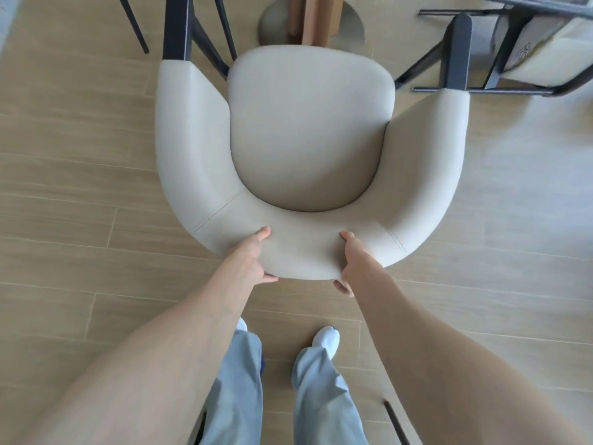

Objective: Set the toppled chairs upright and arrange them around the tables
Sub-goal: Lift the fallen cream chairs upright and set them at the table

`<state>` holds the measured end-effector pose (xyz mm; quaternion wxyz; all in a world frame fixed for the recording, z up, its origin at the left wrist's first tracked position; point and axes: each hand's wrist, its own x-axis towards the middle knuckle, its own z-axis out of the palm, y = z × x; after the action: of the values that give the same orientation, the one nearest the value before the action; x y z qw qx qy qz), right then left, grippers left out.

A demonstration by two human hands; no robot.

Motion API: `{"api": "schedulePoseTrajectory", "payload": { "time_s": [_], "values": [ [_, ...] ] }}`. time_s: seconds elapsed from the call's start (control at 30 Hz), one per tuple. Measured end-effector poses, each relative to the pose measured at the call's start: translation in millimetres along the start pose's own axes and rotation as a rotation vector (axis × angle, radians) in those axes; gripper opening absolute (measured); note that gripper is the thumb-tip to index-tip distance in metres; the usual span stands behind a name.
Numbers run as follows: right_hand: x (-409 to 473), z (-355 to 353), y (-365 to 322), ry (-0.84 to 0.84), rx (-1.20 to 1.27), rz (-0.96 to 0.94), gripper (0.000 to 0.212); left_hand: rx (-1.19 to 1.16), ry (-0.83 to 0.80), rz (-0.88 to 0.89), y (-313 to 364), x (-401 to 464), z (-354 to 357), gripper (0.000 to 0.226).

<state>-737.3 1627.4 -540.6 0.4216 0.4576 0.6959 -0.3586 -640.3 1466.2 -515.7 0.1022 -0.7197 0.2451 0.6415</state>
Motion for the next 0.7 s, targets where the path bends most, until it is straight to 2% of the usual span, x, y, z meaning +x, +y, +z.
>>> {"api": "schedulePoseTrajectory", "payload": {
  "time_s": [0.1,0.17,0.27,0.37,0.43,0.47,0.53,0.57,0.63,0.7],
  "values": [
    [-17,3,-24,-0.028,0.085,-0.058,0.068,-0.013,-0.010,0.054,20,0,13,0.068],
    [-20,5,-40,-0.016,0.131,-0.108,0.084,-0.057,-0.001,0.088,35,-6,26,0.073],
    [-31,10,-70,-0.018,0.153,-0.170,0.090,-0.087,0.041,0.170,58,-4,43,0.085],
    [-30,15,-105,0.004,0.164,-0.185,0.084,-0.093,0.033,0.178,86,0,63,0.085],
    [-18,15,-121,0.045,0.198,-0.270,0.068,-0.089,0.016,0.170,104,-1,75,0.080],
    [-19,16,-129,-0.007,0.248,-0.301,0.059,-0.067,0.018,0.163,113,-2,81,0.076],
    [-20,21,-140,-0.088,0.004,-0.414,0.055,-0.056,0.004,0.172,127,-3,89,0.066],
    [-21,21,-149,-0.032,-0.064,-0.442,0.057,-0.041,-0.007,0.181,132,-5,94,0.062],
    [-31,26,-172,0.098,-0.202,-0.323,0.062,-0.003,-0.034,0.197,143,-10,102,0.057],
    [-26,31,-184,0.105,-0.284,-0.377,0.060,0.002,-0.027,0.190,156,-12,110,0.055]
  ]
}}
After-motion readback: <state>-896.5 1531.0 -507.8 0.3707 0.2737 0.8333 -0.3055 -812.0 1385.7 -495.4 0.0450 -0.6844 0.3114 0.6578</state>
